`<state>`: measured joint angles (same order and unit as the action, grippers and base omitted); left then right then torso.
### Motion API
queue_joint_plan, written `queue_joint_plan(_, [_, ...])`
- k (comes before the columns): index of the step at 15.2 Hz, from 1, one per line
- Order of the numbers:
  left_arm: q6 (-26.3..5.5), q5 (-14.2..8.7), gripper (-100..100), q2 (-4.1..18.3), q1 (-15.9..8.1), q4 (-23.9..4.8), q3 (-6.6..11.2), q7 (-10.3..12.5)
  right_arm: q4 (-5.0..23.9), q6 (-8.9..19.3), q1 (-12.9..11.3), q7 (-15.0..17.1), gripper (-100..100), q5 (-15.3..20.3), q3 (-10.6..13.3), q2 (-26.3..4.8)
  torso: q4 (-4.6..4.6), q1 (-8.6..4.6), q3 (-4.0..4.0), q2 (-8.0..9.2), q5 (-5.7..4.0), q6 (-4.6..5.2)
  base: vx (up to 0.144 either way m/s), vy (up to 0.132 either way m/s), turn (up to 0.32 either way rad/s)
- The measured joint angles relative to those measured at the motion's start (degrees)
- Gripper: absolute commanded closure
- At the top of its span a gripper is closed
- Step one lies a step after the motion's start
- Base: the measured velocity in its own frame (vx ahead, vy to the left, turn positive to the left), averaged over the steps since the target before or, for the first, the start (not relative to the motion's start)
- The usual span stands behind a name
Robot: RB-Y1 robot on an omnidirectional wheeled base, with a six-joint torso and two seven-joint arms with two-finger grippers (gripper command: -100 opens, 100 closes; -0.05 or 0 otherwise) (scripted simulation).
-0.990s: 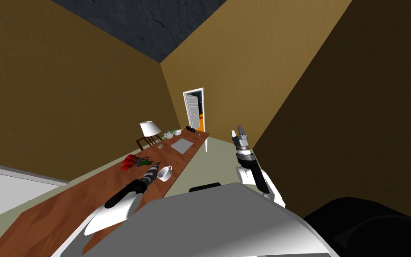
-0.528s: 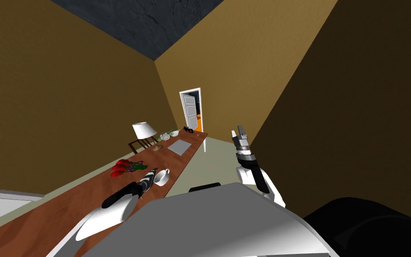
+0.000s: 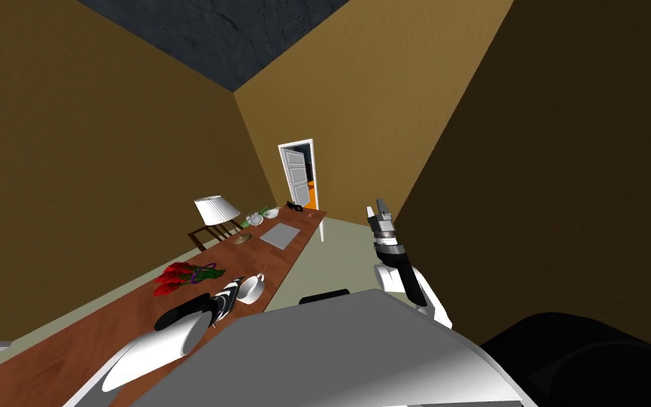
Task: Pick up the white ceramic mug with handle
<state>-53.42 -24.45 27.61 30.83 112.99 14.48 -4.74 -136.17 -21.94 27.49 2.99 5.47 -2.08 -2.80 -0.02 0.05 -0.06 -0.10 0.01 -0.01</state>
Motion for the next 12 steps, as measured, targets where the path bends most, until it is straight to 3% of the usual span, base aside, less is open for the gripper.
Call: queue_joint_plan(12, [-13.7, -4.5, -100, 1.2, 0.5, -2.4, 2.31, 0.4, 0.0, 0.0, 0.0, 0.0, 0, 0.0, 0.0, 0.0, -0.01, 0.0, -0.02, -0.03, 0.0, 0.02, 0.024, 0.015, -0.102])
